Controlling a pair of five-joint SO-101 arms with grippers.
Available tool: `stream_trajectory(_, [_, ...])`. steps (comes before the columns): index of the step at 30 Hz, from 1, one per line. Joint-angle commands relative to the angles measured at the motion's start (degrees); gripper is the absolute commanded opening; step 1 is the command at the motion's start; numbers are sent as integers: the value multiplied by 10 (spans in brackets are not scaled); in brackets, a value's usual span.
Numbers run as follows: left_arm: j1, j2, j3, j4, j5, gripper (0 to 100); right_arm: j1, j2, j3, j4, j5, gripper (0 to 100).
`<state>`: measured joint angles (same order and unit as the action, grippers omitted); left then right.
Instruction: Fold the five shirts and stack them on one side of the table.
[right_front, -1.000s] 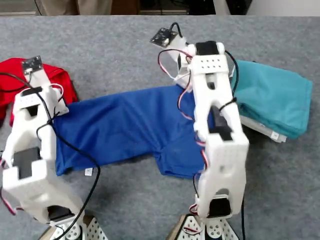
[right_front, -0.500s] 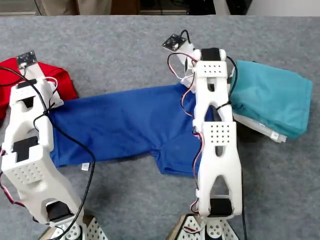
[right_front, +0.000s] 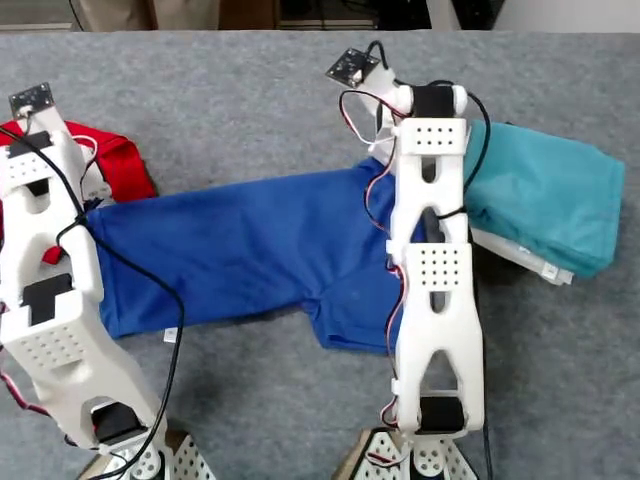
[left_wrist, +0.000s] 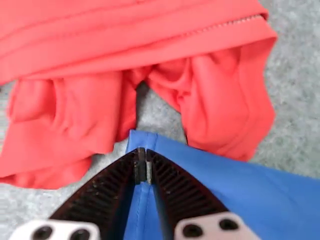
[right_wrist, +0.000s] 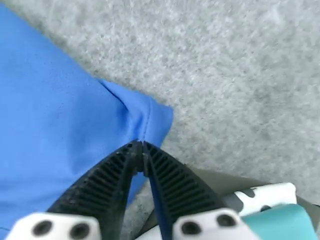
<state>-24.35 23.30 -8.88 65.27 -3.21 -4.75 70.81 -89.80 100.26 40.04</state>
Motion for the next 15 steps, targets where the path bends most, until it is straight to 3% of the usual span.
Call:
stream_trajectory(1, [26, -5, -19, 4, 4, 19, -30, -41, 31, -39, 0, 4])
stream_trajectory(9, [41, -4, 114, -119, 3, 19, -7, 4, 109, -152, 0, 4])
stream_trajectory(15, [35, -4, 128, -104, -12, 19, 34, 26, 108, -185, 4, 4])
